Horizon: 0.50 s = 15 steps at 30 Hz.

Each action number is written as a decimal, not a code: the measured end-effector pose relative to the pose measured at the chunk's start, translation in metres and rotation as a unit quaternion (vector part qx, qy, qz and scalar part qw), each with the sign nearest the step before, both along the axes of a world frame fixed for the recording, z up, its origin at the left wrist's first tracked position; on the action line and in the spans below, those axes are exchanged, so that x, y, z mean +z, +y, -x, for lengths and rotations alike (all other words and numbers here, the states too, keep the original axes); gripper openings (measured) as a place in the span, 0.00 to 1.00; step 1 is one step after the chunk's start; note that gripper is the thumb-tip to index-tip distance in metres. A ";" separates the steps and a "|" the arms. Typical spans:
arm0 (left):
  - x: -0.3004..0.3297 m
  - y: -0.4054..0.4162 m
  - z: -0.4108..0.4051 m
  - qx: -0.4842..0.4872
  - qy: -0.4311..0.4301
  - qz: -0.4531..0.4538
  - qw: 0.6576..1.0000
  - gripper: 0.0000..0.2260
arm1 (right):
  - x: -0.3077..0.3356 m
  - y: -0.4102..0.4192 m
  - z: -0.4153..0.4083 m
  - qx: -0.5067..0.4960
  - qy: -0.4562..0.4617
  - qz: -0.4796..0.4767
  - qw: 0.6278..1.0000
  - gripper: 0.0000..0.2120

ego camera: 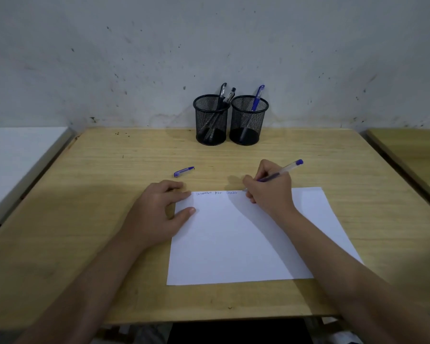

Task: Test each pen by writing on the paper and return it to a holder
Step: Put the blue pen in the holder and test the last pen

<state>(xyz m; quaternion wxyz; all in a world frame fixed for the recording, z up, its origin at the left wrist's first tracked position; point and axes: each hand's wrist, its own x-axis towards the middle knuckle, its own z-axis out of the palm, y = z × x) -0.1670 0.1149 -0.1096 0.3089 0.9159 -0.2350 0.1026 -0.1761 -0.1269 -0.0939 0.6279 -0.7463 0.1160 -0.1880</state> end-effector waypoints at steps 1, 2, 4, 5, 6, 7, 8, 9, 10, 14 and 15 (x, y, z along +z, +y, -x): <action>0.000 0.000 0.001 0.003 0.001 -0.007 1.000 0.25 | 0.000 0.000 0.000 0.003 0.000 0.001 1.000 0.14; -0.001 0.000 0.002 0.005 0.002 -0.014 1.000 0.25 | 0.000 0.000 -0.001 0.006 0.000 0.004 1.000 0.14; -0.003 0.000 0.002 0.007 0.007 -0.033 0.999 0.26 | -0.001 -0.001 -0.002 0.005 0.001 0.008 1.000 0.14; -0.003 0.000 0.003 0.007 0.015 -0.048 0.999 0.27 | -0.001 -0.001 -0.002 0.004 0.001 0.009 1.000 0.14; -0.003 -0.001 0.003 0.007 0.024 -0.065 0.998 0.28 | -0.001 -0.001 -0.001 0.003 0.000 0.009 1.000 0.14; -0.003 -0.001 0.004 0.005 0.032 -0.082 0.996 0.30 | -0.001 -0.001 -0.001 0.004 -0.002 0.010 1.000 0.14; -0.003 -0.002 0.004 0.003 0.037 -0.095 0.995 0.31 | -0.001 -0.001 -0.001 0.007 -0.003 0.010 1.000 0.14; -0.002 -0.002 0.004 0.002 0.039 -0.103 0.994 0.31 | -0.001 -0.001 0.000 0.007 -0.002 0.009 1.000 0.14; -0.001 -0.002 0.004 0.003 0.042 -0.104 0.994 0.32 | -0.001 -0.001 0.000 0.003 -0.002 0.006 1.000 0.14; 0.000 -0.002 0.005 0.004 0.048 -0.102 0.994 0.31 | -0.002 -0.001 -0.001 -0.010 -0.004 0.004 1.000 0.15; 0.000 -0.002 0.005 0.005 0.050 -0.104 0.993 0.31 | -0.002 0.000 -0.002 -0.013 -0.005 0.004 1.000 0.15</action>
